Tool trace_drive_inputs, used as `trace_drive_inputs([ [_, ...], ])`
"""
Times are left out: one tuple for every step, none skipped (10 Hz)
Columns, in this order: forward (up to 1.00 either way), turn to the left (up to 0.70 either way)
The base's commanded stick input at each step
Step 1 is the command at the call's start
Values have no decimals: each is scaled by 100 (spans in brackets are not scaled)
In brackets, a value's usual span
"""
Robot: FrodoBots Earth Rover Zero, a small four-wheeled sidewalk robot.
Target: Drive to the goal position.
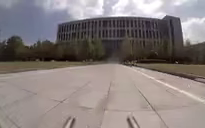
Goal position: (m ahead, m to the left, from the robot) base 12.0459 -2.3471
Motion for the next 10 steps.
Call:
trace_drive_inputs([
  [70,0],
  [70,0],
  [70,3],
  [70,13],
  [70,30],
  [70,35],
  [70,18],
  [70,0],
  [70,0],
  [70,0],
])
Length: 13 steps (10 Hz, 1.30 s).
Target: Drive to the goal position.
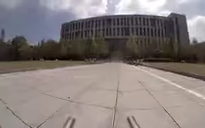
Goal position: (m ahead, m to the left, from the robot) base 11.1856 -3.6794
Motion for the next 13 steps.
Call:
trace_drive_inputs([
  [70,0],
  [70,0],
  [70,0],
  [70,0],
  [70,0],
  [70,0],
  [70,0],
  [70,0],
  [70,0],
  [70,0],
  [70,0],
  [70,0],
  [70,0],
])
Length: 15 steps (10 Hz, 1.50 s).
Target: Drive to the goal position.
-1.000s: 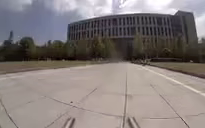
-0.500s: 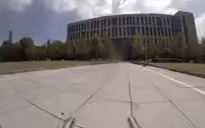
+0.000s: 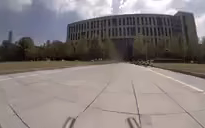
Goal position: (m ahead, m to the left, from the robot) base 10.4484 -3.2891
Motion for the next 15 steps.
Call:
trace_drive_inputs([
  [70,0],
  [70,0],
  [70,0],
  [70,0],
  [70,0],
  [70,0],
  [70,0],
  [70,0],
  [70,0],
  [70,0],
  [70,0],
  [70,0],
  [70,0],
  [70,0],
  [70,0],
])
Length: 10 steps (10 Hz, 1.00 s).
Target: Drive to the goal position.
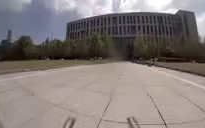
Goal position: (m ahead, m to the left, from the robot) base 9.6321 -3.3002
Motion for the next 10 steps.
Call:
trace_drive_inputs([
  [70,0],
  [70,0],
  [70,0],
  [70,0],
  [70,0],
  [70,0],
  [70,0],
  [70,0],
  [70,0],
  [70,0],
])
